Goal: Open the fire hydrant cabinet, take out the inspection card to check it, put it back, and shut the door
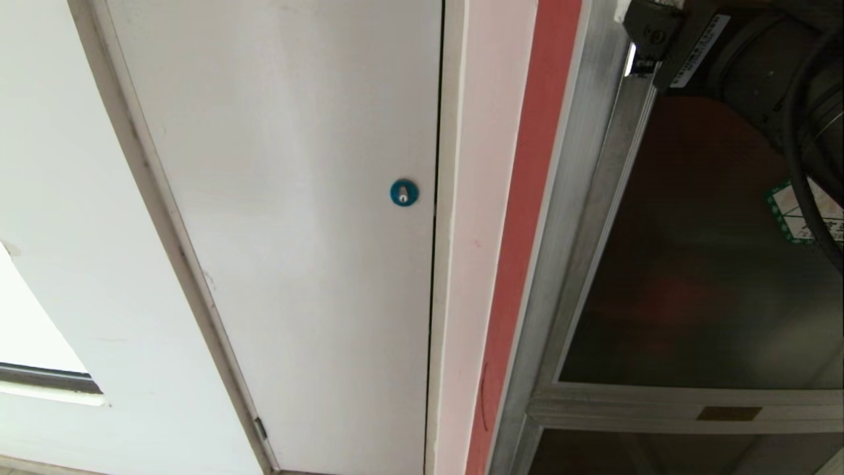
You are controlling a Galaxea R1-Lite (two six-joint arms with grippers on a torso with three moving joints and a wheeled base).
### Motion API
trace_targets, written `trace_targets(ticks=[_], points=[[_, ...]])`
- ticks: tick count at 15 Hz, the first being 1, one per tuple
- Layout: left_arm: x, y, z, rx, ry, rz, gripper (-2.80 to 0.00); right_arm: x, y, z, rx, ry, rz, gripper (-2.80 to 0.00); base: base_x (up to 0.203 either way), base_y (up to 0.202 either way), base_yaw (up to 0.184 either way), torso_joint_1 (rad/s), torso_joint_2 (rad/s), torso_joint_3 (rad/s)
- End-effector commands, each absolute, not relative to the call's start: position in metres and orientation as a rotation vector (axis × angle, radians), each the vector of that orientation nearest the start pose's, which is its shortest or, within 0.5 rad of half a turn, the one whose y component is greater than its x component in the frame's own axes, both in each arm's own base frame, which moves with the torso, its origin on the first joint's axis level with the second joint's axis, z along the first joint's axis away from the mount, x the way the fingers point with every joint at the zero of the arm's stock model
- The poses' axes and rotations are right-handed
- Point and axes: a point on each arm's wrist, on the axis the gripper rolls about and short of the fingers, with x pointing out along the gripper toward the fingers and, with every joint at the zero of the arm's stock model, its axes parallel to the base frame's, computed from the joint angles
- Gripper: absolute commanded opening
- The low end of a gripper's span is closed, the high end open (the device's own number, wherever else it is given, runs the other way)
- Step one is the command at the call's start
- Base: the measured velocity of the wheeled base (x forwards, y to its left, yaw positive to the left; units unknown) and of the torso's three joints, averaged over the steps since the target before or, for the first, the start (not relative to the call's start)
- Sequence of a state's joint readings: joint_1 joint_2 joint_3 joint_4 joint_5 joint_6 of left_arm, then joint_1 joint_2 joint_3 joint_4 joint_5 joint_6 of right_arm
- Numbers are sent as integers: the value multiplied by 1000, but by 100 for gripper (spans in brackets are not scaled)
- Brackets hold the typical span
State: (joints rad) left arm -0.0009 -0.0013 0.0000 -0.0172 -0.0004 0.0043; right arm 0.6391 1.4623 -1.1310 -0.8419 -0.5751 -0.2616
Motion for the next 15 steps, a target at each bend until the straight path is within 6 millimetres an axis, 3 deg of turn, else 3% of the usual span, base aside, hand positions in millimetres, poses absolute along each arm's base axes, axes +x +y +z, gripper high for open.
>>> trace_targets(ticks=[1,15], points=[[-22,0,76,5,-14,0,-280,203,135,362,37,-428,3,-280,0,0,0,0,0,0],[-22,0,75,5,-12,0,-280,206,138,363,36,-425,0,-280,0,0,0,0,0,0]])
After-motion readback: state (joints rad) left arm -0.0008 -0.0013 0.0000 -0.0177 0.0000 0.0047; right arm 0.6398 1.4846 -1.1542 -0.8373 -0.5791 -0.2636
